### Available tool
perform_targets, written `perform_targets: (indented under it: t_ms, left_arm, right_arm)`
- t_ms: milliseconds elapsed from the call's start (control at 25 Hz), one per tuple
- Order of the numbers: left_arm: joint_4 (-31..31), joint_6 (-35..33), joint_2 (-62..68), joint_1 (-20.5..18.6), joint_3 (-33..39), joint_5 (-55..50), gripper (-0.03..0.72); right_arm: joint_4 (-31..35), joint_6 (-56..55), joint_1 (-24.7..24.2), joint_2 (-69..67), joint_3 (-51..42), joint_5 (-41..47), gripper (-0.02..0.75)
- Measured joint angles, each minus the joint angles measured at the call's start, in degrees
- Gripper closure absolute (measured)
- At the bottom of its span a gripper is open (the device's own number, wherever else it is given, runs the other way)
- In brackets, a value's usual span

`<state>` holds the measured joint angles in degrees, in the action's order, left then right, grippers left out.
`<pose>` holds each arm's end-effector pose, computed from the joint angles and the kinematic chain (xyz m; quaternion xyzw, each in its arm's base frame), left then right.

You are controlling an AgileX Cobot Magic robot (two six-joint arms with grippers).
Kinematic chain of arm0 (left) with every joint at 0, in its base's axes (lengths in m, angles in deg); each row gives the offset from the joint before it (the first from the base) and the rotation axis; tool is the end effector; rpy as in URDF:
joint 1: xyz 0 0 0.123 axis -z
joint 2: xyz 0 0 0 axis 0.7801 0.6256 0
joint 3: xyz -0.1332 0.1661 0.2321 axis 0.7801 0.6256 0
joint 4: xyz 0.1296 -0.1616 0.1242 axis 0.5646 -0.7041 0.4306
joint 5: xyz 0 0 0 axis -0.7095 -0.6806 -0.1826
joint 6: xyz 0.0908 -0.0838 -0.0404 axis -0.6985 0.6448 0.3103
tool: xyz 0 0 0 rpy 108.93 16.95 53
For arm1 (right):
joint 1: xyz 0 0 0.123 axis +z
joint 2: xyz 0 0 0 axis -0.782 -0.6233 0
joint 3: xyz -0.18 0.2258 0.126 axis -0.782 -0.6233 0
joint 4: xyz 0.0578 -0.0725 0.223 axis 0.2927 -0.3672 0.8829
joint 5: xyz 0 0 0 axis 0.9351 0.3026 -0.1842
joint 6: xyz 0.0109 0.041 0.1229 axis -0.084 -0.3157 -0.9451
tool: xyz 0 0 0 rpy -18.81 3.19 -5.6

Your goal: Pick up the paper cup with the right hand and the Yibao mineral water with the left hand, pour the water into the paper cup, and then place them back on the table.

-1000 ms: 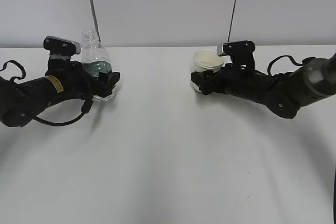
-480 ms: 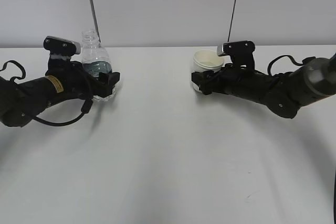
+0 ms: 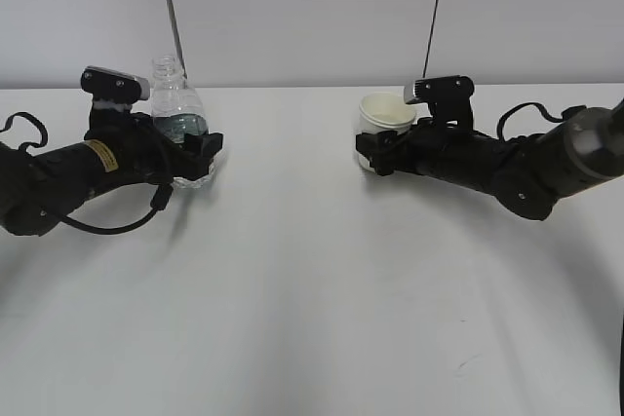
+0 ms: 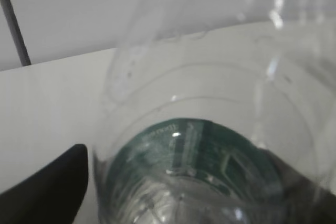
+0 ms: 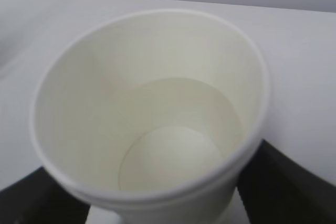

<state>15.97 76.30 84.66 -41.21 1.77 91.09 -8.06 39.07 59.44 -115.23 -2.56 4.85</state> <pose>0.4499 -0.1244 0.1204 0.2012 0.7761 -0.1663 0.5740 0.4944 0.1104 0.0966 -0.1396 0.8153 0.1729 0.5346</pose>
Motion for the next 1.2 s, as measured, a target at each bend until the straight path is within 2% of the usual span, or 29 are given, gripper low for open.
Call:
perform_targets:
  t_ms: [440,760,1200]
  left_arm:
    - [0.0,0.0,0.0,0.0,0.0,0.0,0.113]
    - [0.17,0.0,0.0,0.0,0.0,0.04,0.113]
    - [0.19,0.0,0.0,0.0,0.0,0.04,0.113]
  right_arm:
    - [-4.57,-5.26,0.0,0.0,0.0,-0.44,0.13]
    - [-7.15,-6.67,0.0,1.35,0.13,3.44,0.13]
    - [-12.75,-11.8,0.0,2.25,0.13,4.55,0.13]
